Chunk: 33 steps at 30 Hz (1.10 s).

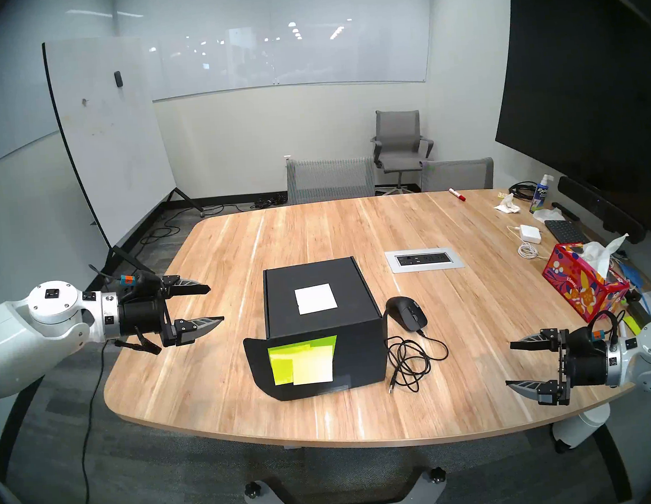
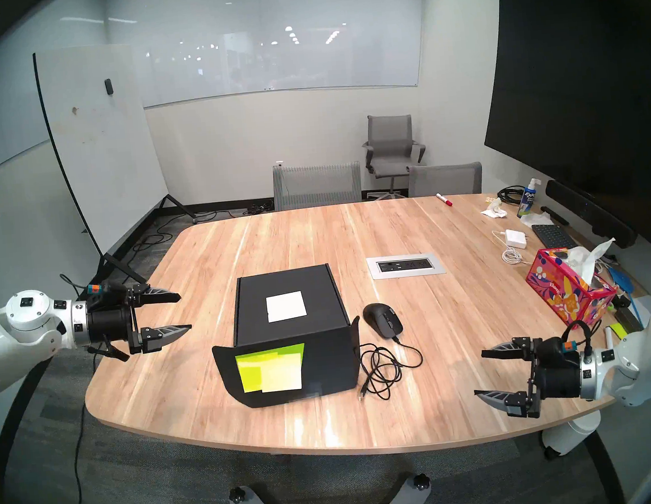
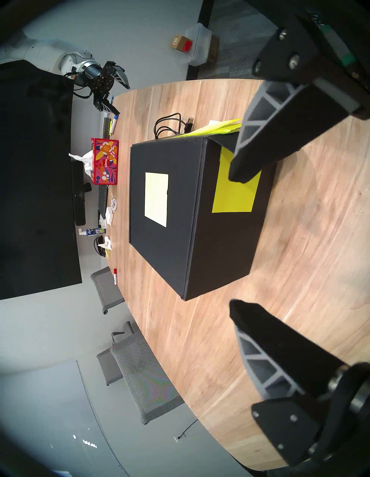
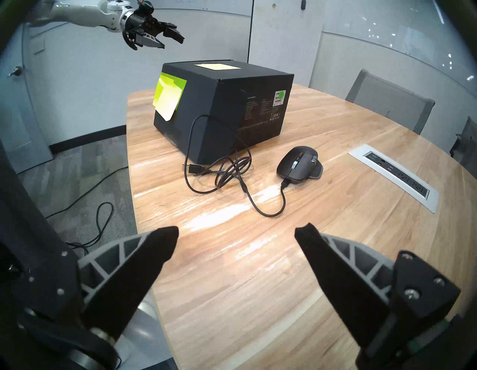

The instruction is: Open the box and place the mouse inside

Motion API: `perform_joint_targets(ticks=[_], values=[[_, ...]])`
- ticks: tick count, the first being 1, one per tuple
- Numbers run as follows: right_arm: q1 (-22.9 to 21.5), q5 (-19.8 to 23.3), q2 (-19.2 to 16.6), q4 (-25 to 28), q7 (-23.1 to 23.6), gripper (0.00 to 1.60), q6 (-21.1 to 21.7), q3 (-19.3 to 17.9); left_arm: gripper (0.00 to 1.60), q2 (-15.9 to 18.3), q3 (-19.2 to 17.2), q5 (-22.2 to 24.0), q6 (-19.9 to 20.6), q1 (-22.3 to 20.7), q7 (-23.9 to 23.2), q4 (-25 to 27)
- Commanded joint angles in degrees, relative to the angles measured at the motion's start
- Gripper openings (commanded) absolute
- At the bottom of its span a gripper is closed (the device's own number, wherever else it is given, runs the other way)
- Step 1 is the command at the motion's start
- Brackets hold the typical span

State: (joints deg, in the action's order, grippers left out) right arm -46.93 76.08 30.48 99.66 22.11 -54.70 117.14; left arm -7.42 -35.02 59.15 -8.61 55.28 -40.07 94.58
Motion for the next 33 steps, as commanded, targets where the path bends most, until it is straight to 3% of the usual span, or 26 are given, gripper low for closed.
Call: perform_joint_targets(ticks=[1,15,33], values=[[-1.38,1.42,1.52,-1.24,3.78,1.6,-0.3,-0.36,1.6,0.08,-0.75,0.16,-0.26,-0.79,-0.04,0.2],[-1.58,4.93,1.88,-3.14,12.69,1.6,-0.17,-2.8,1.6,0.1,-0.71,0.17,-0.27,-0.94,-0.06,0.22],[-0.86,11.97,0.16,-5.66,20.46,1.6,1.58,-7.53,1.6,0.12,-0.63,0.19,-0.27,-1.08,-0.07,0.24]])
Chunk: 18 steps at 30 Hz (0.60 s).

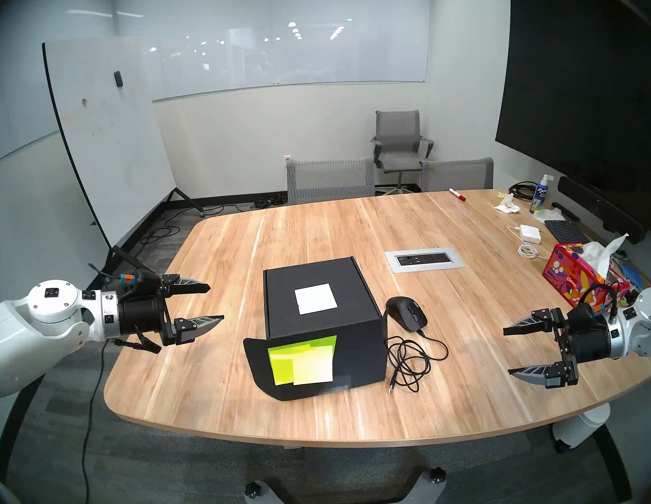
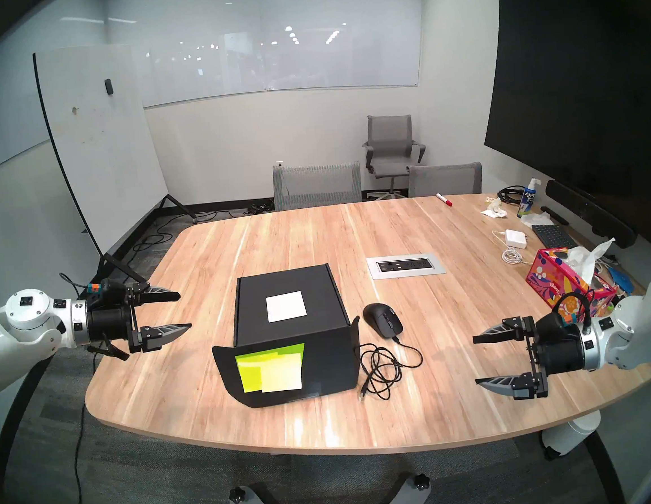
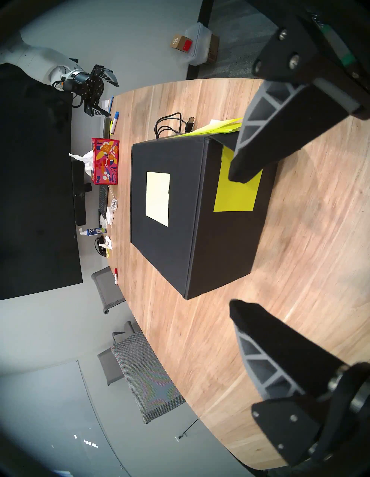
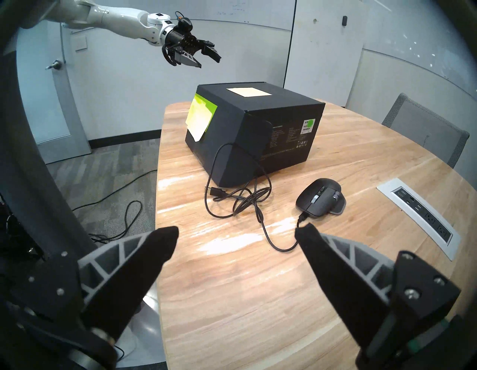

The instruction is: Open the box and place the mouse inside

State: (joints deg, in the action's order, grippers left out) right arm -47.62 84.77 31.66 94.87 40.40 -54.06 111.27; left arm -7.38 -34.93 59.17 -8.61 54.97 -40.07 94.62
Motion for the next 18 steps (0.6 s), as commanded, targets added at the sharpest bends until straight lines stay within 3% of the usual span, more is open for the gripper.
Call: perform_joint_targets(ticks=[1,18], values=[[-0.17,3.79,-1.28,-0.98,2.29,1.6,1.16,-1.92,1.6,0.08,-0.72,0.17,-0.27,-0.76,-0.07,0.2],[0.69,11.44,-4.01,-2.43,9.63,1.6,7.92,-5.96,1.6,0.09,-0.65,0.17,-0.27,-0.88,-0.08,0.23]])
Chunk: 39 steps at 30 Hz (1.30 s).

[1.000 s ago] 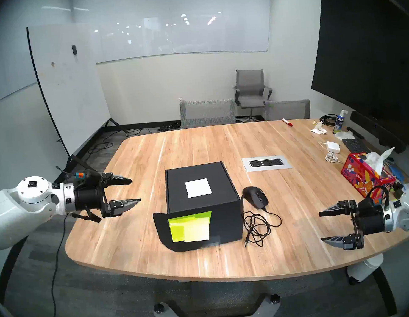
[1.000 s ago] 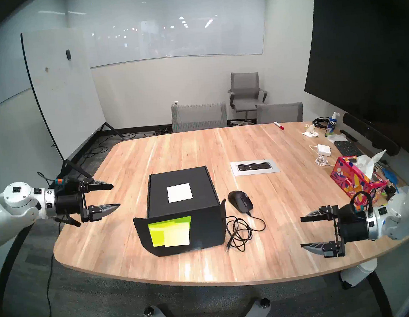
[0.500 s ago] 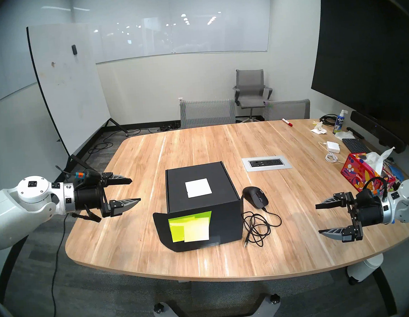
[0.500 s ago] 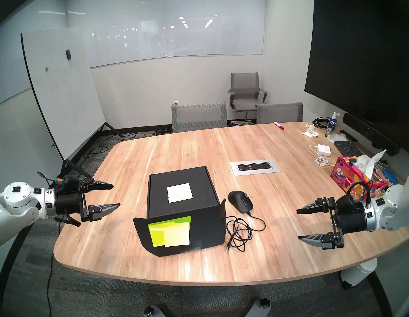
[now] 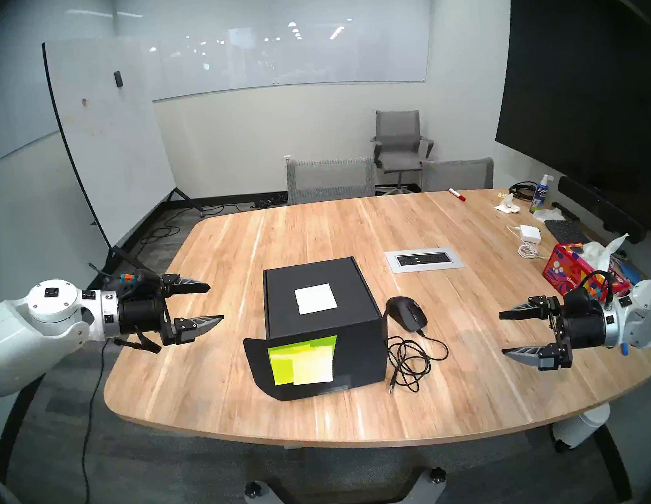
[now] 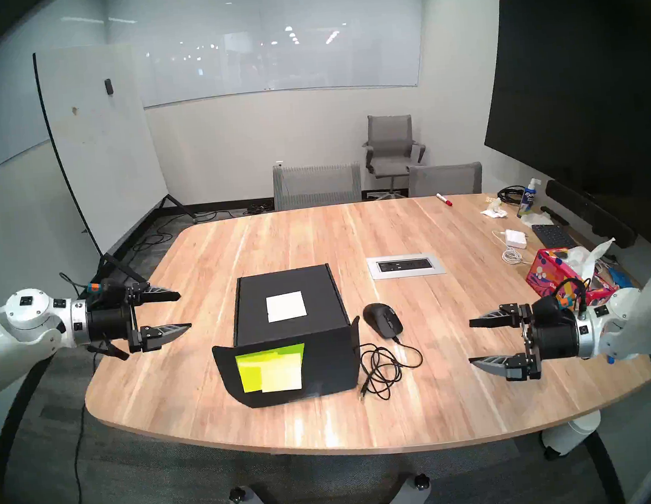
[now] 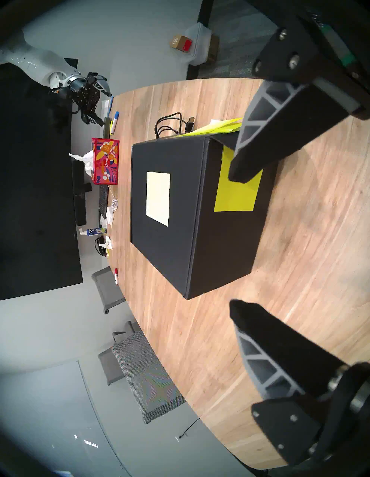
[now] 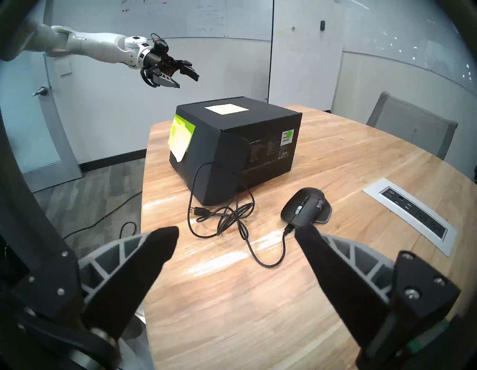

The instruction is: Open the box and place the mouse inside

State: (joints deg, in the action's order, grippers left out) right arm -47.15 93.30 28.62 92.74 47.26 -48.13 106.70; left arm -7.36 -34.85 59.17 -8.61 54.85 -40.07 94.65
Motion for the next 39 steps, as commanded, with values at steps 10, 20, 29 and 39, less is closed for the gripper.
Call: perform_joint_targets(ticks=[10,20,29,39], values=[[0.83,7.14,-2.48,-1.07,9.01,1.6,7.65,-3.42,1.6,0.09,-0.7,0.19,-0.28,-0.84,-0.09,0.21],[1.26,11.77,-4.16,-2.31,15.21,1.6,13.83,-5.56,1.6,0.1,-0.69,0.2,-0.3,-0.91,-0.1,0.23],[1.89,17.44,-6.18,-4.03,22.6,1.6,21.76,-8.05,1.6,0.11,-0.68,0.22,-0.31,-1.0,-0.14,0.25],[3.64,23.81,-7.94,-6.0,30.5,1.6,31.75,-11.22,1.6,0.13,-0.68,0.26,-0.34,-1.11,-0.19,0.27]])
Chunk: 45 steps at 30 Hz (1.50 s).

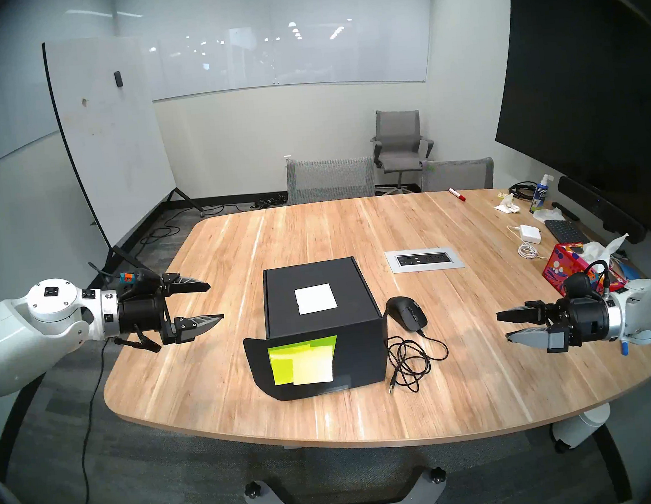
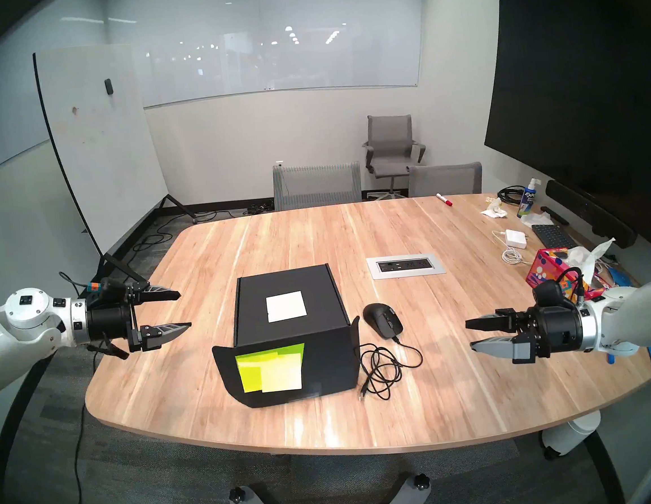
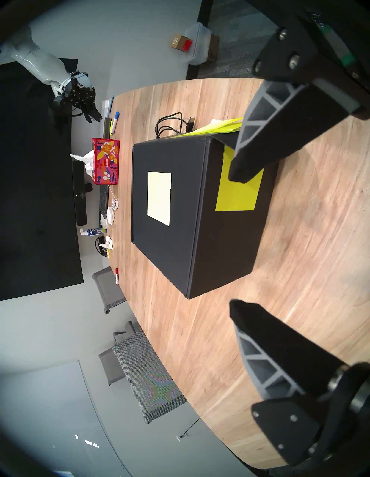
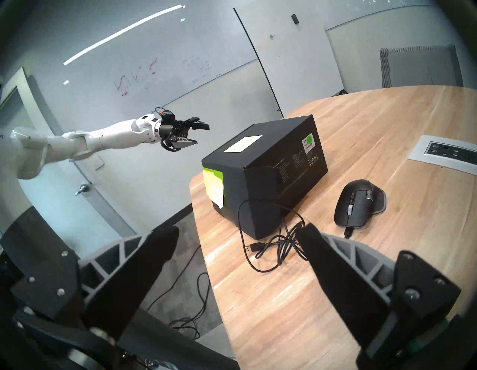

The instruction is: Open the box and place the mouse inside

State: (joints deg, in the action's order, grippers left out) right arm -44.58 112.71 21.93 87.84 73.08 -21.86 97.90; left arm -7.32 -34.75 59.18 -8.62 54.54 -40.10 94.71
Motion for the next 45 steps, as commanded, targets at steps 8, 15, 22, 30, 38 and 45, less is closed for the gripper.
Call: perform_joint_targets(ticks=[8,15,22,30,38,45], values=[[4.63,9.96,-0.2,-2.88,7.37,1.6,14.51,-5.66,1.6,0.1,-0.77,0.3,-0.37,-0.87,-0.25,0.21],[8.2,14.56,1.35,-4.48,8.24,1.6,21.04,-8.54,1.6,0.11,-0.77,0.35,-0.4,-0.93,-0.38,0.2],[13.52,19.86,4.35,-7.21,8.67,1.6,28.91,-12.48,1.6,0.11,-0.79,0.45,-0.45,-1.01,-0.65,0.15],[20.56,25.6,8.13,-11.93,9.87,1.6,36.81,-16.99,1.6,0.09,-0.81,0.6,-0.54,-1.09,-1.12,0.02],[26.83,29.62,11.62,-17.1,11.92,1.6,41.68,-19.95,1.6,0.04,-0.82,0.78,-0.64,-1.16,-1.5,-0.12],[32.92,31.22,12.71,-21.63,11.92,1.6,44.18,-24.83,1.6,0.01,-0.8,0.93,-0.73,-1.2,-1.76,-0.24]])
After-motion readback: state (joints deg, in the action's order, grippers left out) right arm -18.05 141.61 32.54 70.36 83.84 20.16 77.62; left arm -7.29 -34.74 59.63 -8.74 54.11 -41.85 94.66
